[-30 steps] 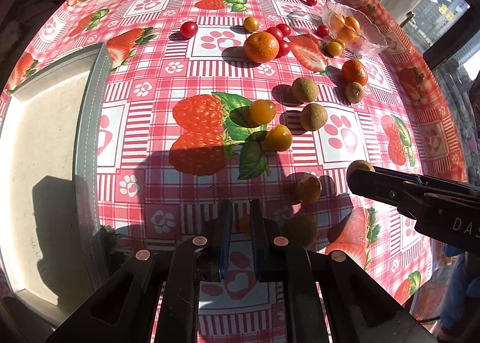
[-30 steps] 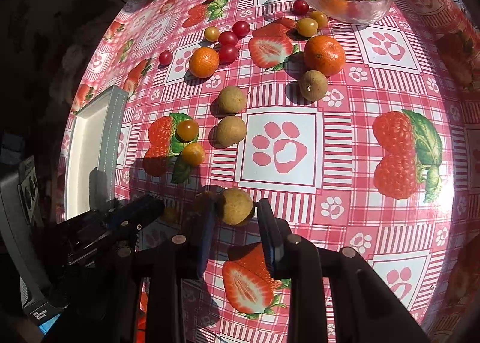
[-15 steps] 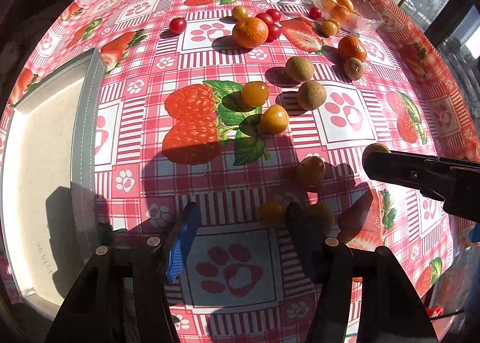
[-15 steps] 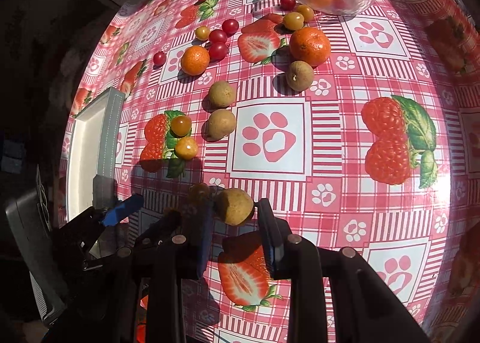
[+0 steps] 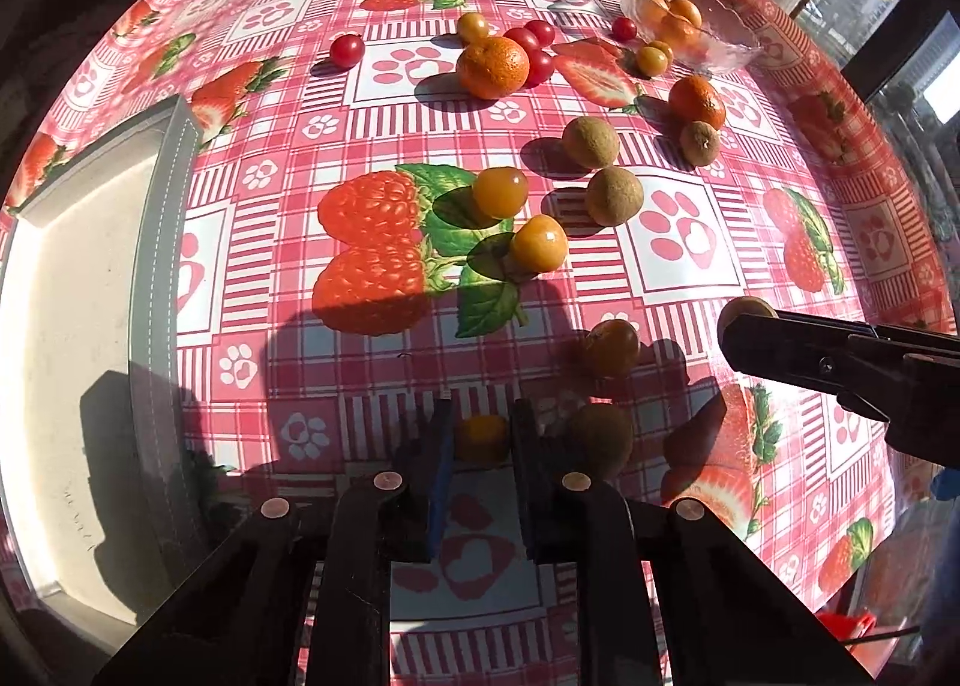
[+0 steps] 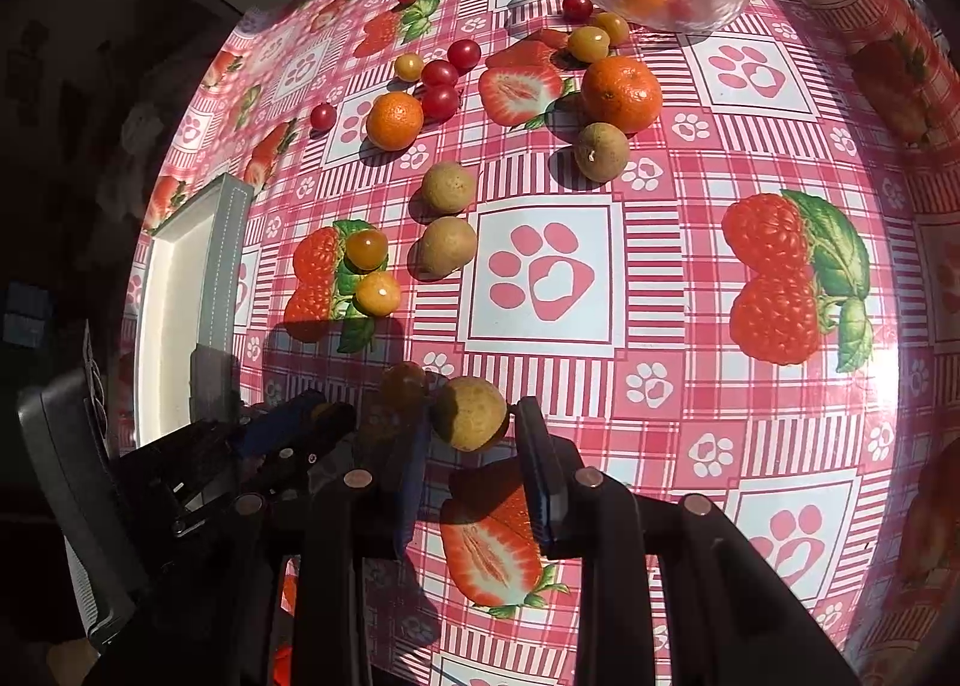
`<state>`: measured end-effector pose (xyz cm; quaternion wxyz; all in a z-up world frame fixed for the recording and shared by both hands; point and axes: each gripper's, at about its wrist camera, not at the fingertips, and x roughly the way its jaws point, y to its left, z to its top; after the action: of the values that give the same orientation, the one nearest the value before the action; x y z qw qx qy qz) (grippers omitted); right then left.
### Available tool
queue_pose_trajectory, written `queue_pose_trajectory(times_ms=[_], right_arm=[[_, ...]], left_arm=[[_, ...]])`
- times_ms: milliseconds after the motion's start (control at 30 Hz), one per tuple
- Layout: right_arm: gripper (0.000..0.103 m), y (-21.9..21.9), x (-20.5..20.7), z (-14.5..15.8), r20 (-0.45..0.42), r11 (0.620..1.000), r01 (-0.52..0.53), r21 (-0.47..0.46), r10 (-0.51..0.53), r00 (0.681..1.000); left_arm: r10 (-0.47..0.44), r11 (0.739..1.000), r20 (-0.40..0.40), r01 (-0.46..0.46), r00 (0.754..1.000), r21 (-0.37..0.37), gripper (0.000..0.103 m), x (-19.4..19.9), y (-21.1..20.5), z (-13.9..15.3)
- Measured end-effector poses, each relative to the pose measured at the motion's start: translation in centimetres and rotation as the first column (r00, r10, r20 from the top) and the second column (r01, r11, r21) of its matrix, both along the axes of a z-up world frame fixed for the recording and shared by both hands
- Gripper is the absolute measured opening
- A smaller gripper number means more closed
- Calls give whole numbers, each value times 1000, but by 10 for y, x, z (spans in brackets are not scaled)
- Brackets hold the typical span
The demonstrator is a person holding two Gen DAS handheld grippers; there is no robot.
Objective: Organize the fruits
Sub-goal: 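Grasp a brown kiwi with the right tool while the left tool grasps a yellow cherry tomato, then carry both fruits over the white tray and open both tools to drop them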
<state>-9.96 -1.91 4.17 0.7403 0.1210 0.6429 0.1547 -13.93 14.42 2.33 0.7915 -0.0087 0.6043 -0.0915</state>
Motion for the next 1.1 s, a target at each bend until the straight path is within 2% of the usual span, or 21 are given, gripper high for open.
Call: queue_pose_trajectory(times_ms=[300, 600, 900, 1100], right_arm=[[32, 34, 2, 13, 29, 998, -67, 9, 67, 997], [32, 109, -4, 23, 46, 979, -200, 32, 199, 979], [32, 215, -16, 18, 34, 924, -374, 85, 372, 928], [32, 272, -29, -2, 2, 878, -473, 80, 474, 880]], left_arm=[[62, 998, 37, -61, 997, -26, 20, 2, 36, 26], [156, 988, 68, -157, 985, 9, 20, -12, 103, 41], [276, 954, 43, -279, 960, 109, 20, -42, 191, 27], [333, 931, 15, -331, 943, 154, 20, -51, 230, 7]])
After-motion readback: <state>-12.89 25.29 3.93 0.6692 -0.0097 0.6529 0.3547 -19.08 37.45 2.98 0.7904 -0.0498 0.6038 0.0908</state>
